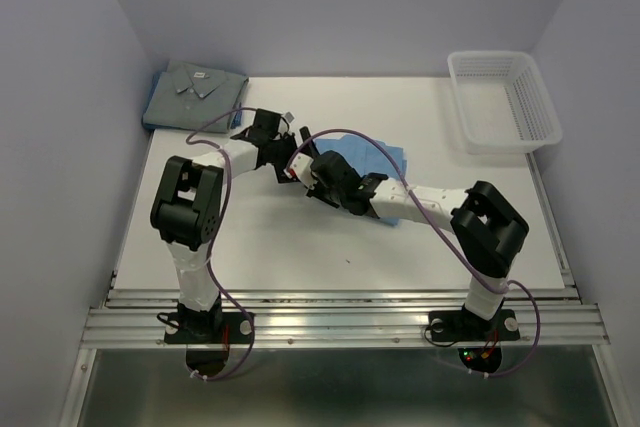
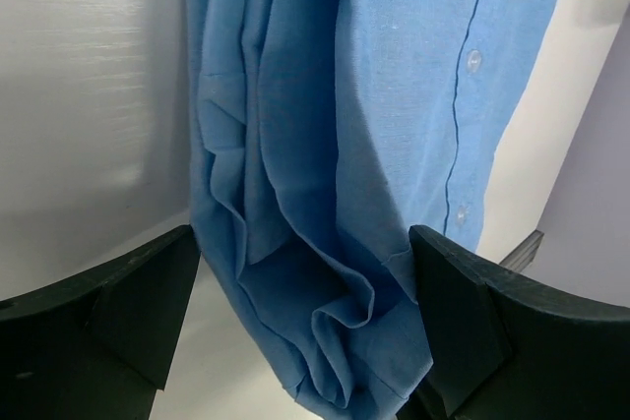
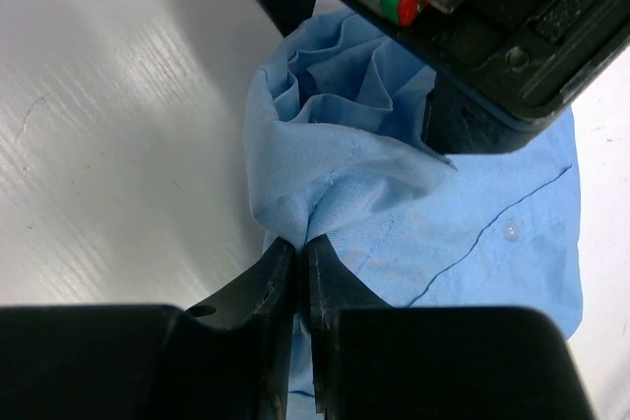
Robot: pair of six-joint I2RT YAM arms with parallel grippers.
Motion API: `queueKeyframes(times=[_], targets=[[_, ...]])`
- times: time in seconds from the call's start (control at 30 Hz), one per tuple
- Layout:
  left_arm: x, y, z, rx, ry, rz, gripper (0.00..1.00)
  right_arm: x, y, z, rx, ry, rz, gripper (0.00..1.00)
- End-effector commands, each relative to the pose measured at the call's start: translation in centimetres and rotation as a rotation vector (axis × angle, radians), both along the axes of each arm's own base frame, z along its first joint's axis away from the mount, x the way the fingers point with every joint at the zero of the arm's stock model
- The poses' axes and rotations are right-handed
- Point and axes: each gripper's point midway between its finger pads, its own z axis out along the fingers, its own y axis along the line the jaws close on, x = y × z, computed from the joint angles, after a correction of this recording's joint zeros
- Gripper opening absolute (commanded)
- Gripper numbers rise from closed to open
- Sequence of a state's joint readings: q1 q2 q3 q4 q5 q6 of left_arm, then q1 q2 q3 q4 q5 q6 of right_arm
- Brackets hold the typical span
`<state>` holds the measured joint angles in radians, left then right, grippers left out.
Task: Fold and stack the long sleeve shirts
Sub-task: Neatly place the folded shirt to the corner
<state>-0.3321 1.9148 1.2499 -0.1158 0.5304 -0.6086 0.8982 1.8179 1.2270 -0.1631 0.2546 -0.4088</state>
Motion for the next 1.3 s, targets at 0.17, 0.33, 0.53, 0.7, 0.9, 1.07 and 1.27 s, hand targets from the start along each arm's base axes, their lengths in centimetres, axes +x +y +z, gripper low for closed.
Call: queueKeyframes(times=[0.17, 0.33, 0.53, 0.7, 0.9, 1.07, 1.27], targets=[[-1.4, -3.3, 0.9, -0.172, 0.026, -0.047, 0.99, 0.5, 1.5, 3.7, 0.117, -0.083, 0.012, 0.05], [-1.6, -4.4, 1.8, -0.285, 0.015, -0.050, 0.99, 0.4, 1.3, 3.5, 0.109, -0.082, 0.009, 0.05], [-1.3, -4.7, 1.2, -0.277, 0.006, -0.065, 0.99, 0.2, 1.5, 4.4, 0.134, -0.091, 0.027, 0.04], [-2.9, -4.4, -1.0, -0.225, 0.055, -0.096, 0.99, 0.9, 1.4, 5.3, 0.135, -0.126, 0.003, 0.05], [-3.5, -3.0, -1.9, -0.117, 0.068, -0.076, 0.99, 0.7, 1.5, 5.6, 0.142, -0.125, 0.018, 0.04], [-4.1, -2.3, -3.0, -0.055, 0.107, -0.098, 0.99, 0.6, 1.0, 5.6, 0.127, -0.129, 0.012, 0.05], [-4.3, -2.0, -2.8, -0.012, 0.103, -0.092, 0.99, 0.3, 1.0, 6.2, 0.145, -0.128, 0.020, 0.05]])
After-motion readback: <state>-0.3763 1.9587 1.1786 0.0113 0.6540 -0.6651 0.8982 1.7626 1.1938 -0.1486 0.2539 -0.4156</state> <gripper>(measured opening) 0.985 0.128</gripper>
